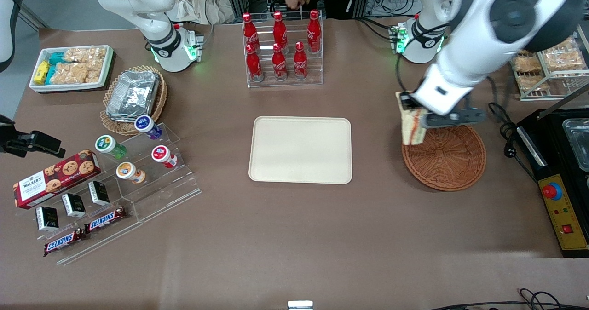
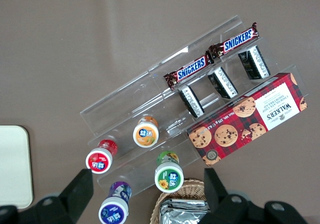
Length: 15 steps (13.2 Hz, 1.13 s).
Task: Place sandwich from basket to tray
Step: 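Carry the sandwich over the cream tray with the left gripper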
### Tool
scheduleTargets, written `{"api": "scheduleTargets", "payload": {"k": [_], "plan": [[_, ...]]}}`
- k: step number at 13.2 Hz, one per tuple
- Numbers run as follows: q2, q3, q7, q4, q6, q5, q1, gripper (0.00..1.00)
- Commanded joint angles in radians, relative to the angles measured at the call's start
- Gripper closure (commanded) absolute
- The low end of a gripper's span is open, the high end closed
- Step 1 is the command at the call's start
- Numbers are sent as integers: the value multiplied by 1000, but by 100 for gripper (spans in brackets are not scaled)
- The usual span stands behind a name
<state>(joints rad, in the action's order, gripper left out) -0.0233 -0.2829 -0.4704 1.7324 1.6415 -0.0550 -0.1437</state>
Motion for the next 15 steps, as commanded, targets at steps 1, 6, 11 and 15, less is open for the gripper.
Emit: {"api": "scheduleTargets", "payload": {"k": [1, 6, 11, 15], "plan": [[-38, -80, -34, 51, 96, 41, 4, 100], [-199, -226, -299, 119, 363, 182, 1, 100], [-323, -265, -382, 202, 547, 281, -19, 100], [-395, -263, -407, 248, 602, 357, -53, 100]]}}
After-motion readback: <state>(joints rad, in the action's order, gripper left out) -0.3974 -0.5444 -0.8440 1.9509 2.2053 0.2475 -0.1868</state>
